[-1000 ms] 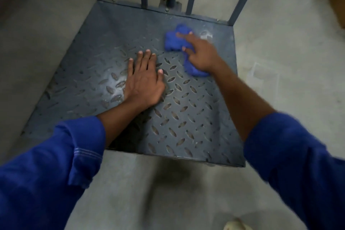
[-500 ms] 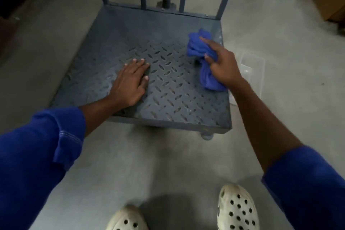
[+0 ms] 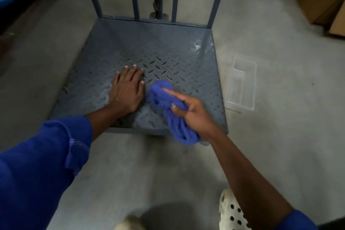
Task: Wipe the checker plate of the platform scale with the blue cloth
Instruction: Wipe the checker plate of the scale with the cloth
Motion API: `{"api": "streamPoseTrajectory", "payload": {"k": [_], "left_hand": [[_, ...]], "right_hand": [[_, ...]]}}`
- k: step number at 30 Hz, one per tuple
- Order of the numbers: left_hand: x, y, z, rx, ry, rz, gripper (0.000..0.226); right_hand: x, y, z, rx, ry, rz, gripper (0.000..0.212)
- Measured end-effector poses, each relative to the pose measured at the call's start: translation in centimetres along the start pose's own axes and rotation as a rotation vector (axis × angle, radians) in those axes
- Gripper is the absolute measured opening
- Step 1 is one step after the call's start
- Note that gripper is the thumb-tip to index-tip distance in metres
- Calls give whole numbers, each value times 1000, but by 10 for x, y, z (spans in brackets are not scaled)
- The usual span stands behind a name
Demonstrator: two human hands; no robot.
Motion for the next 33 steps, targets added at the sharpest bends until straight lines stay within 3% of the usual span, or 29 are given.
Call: {"api": "streamPoseTrajectory", "payload": {"k": [4, 8, 11, 14, 15, 19, 24, 33], "left_hand": [[14, 7, 32, 29, -87, 7, 58], [27, 12, 73, 19, -126, 41, 62], [30, 14, 109, -5, -148, 69, 64], [29, 16, 140, -7, -163, 116, 65], [29, 19, 149, -8, -174, 126, 66], [29, 23, 175, -13, -208, 149, 67], [27, 24, 181, -13, -226, 139, 66], [24, 15, 137, -42, -128, 68, 57]], "right_hand": [[14, -53, 49, 346, 100, -71, 47], [39, -106, 124, 490, 146, -302, 46], [65, -129, 175, 413, 262, -527, 48], [110, -135, 216, 294, 276, -753, 76], [119, -135, 228, 275, 272, -798, 77], [116, -129, 265, 172, 210, -853, 57], [109, -123, 279, -54, 22, -855, 53], [85, -83, 195, -261, -174, -840, 53]]}}
Point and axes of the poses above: each hand's wrist, its own z-axis towards the middle knuckle, its own y-axis out of the palm, x = y × z, the point moved 1 cm from there along z, towards the middle knuckle, and after that the axes turned 4 degrees about -y, right-handed, at the moved point
